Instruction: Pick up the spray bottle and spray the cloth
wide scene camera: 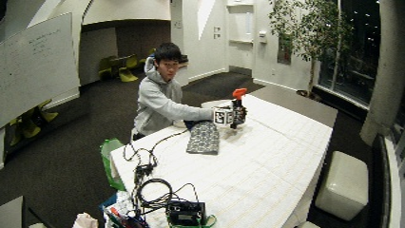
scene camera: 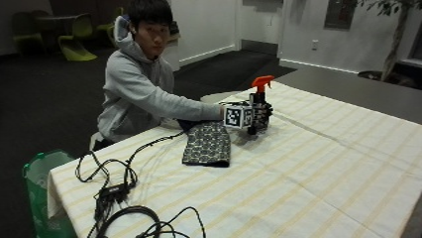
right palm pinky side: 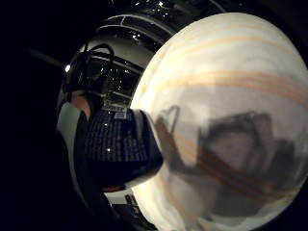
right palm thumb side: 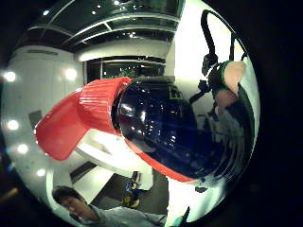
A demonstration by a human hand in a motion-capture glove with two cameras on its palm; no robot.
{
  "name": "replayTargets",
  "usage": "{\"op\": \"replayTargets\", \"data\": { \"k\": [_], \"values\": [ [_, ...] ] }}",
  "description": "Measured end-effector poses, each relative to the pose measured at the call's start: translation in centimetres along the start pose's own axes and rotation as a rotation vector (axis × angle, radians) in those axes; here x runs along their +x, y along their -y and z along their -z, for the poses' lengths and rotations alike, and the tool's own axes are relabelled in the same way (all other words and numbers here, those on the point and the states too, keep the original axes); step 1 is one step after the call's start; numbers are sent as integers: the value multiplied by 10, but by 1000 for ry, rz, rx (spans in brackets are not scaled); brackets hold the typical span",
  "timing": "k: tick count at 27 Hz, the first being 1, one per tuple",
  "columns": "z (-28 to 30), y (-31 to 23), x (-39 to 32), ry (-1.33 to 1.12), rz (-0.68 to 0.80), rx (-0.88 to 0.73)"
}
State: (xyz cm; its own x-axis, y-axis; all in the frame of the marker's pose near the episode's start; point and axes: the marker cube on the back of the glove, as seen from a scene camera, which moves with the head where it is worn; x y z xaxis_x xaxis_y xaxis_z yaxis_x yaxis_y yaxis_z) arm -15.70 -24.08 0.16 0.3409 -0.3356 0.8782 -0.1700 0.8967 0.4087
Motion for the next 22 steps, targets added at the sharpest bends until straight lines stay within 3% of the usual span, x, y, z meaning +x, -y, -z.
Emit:
{"op": "replayTargets", "data": {
  "k": [5,10,15,22],
  "values": [
    [3,-23,2,-43,5,-166],
    [59,-71,-6,-64,39,-430],
    [91,-66,-18,-20,74,-149],
    [140,-98,-26,-46,132,-94]
  ]
}}
